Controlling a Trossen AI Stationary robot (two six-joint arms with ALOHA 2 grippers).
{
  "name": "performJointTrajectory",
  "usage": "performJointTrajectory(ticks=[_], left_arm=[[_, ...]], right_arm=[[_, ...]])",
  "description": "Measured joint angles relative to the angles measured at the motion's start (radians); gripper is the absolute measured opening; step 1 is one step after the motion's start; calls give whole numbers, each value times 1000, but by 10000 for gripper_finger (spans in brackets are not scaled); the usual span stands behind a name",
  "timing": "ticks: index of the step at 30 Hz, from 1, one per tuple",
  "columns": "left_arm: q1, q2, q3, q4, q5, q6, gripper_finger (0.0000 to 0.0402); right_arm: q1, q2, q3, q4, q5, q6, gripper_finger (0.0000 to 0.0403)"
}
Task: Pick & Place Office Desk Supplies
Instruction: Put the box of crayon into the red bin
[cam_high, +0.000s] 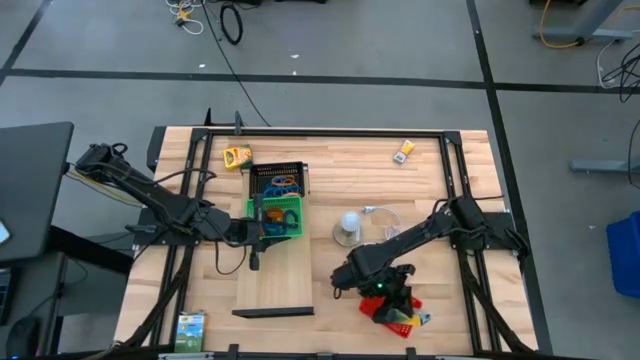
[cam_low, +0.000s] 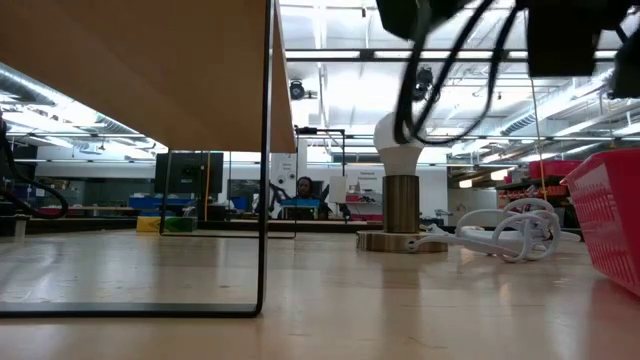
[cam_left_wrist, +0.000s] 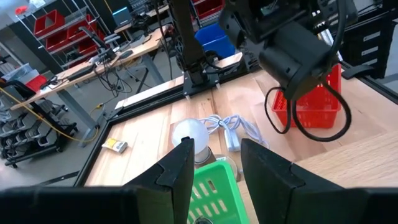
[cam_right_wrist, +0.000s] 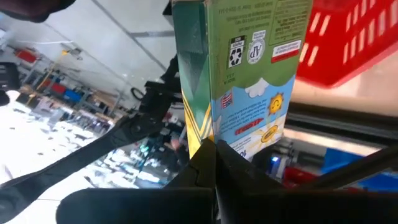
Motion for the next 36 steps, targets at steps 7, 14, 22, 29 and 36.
performJointTrajectory(ticks=[7,14,22,29,36], left_arm=[[0,0,0,0,0,-1,140],[0,0,0,-10,0,2,140],[0,0,0,-11,0,9,140],[0,0,0,-40,0,11,140],[0,0,0,-56,0,2,140]], right_arm=[[-3,-1,-57,0,-43,34,0],[-20,-1,-76,0,-68,49,8],[-43,-2,-76,-1,-15,-14,63],[-60,-2,-76,-1,6,-18,136],[-80,-7,-76,0,37,68,168]])
